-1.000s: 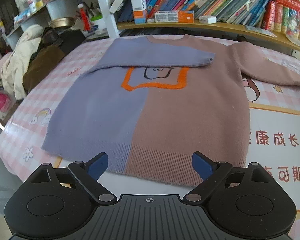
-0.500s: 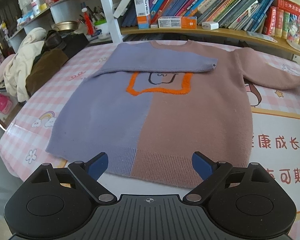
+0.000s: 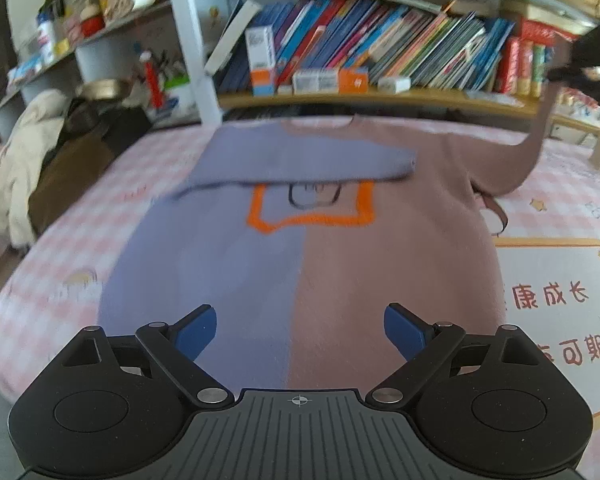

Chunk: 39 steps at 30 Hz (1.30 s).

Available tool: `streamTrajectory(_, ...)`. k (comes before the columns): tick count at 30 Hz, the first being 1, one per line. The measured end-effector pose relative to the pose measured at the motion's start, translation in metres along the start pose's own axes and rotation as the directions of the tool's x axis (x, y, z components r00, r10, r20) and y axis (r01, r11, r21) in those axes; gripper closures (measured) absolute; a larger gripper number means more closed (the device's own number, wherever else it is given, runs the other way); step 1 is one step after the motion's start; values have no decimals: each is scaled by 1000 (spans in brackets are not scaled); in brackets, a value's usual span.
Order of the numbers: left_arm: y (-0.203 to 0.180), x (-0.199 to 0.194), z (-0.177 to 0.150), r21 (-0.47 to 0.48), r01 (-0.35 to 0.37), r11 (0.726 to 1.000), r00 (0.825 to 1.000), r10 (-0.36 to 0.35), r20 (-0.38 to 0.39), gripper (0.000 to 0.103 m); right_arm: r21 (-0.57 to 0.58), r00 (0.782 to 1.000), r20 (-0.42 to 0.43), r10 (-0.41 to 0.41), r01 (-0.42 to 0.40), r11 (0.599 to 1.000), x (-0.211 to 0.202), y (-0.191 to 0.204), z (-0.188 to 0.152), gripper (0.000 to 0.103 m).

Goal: Fold clothes
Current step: 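Lift the pink sleeve with the right tool and lay it across the chest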

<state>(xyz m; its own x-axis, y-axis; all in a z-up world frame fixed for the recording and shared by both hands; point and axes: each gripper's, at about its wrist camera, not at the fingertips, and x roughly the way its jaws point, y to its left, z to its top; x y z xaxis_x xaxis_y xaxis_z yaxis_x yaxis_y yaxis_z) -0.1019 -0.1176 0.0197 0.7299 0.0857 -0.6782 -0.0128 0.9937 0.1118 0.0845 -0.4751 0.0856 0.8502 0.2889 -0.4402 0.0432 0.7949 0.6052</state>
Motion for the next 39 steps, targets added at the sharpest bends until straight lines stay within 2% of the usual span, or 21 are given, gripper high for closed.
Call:
streamTrajectory(6,41,0,7,27,72,997,994,-74,79,10,-77,1000,9,11,-10,997,17,74,-7,98)
streamTrajectory(14,102,11,6,26,133,991,983,-135,127,10,-185,1000,-8,17,-18,983,54,157,-26,98)
streamTrajectory(24,156,24,2,16,164,986,977,-165,134,10,-301,996,-87,10,-36,953,131,250,-91,98)
streamTrajectory(29,173,26,0,17,149,989,980,-150,132,10,-329,987,-148,-56,5,944,176,265,-127,98)
streamTrajectory(35,190,28,-1,13,129,992,983,-129,130,10,-357,972,-199,-126,48,933,205,263,-151,97)
streamTrajectory(38,194,27,-1,10,121,993,984,-122,133,10,-363,967,-202,-159,77,929,210,260,-156,89)
streamTrajectory(39,195,27,-1,8,121,993,984,-121,133,10,-360,966,-206,-155,72,930,209,259,-158,72)
